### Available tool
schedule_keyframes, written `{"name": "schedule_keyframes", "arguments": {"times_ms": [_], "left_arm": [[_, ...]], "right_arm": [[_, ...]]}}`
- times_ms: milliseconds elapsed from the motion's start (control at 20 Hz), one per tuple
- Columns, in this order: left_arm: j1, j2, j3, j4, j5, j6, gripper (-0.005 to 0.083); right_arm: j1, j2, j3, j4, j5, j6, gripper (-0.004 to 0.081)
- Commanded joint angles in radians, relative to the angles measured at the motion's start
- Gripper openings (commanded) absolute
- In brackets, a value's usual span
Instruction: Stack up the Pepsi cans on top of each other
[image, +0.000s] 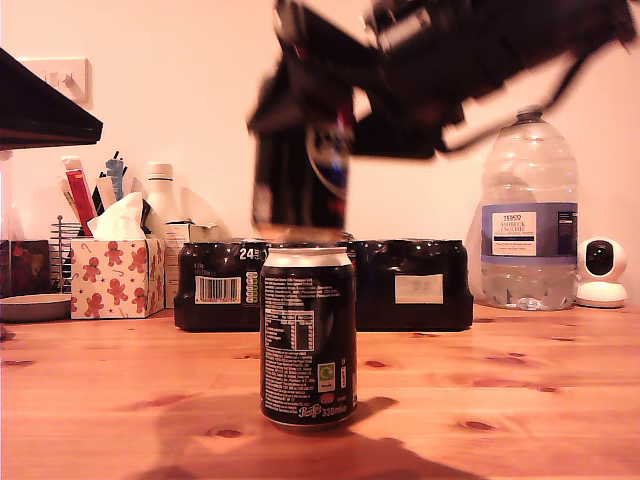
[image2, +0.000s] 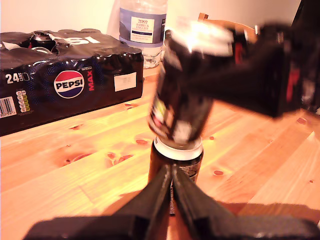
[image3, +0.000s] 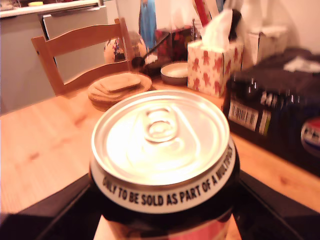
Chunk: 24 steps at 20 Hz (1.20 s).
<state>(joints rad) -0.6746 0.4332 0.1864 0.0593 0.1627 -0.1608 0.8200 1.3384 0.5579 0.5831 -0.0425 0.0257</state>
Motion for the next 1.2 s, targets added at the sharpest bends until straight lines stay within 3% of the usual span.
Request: {"name": "schedule_keyframes", "arguments": {"times_ms": [0, 450, 1150], "left_arm": [[-0.005, -0.003, -0.018, 0.003, 0.0, 0.004, -0.0023], [-0.005, -0.003, -0.018, -0.014, 0.0, 0.004, -0.0023], [-0.005, -0.003, -0.018, -0.014, 0.001, 0.004, -0.0024]], "right_arm": [[0.012, -0.027, 0.018, 0.055, 0.001, 0.002, 0.0174], [0.011, -0.027, 0.018, -0.094, 0.0, 0.002, 0.0174], [0.011, -0.027, 0.02, -0.121, 0.034, 0.003, 0.0177]]}}
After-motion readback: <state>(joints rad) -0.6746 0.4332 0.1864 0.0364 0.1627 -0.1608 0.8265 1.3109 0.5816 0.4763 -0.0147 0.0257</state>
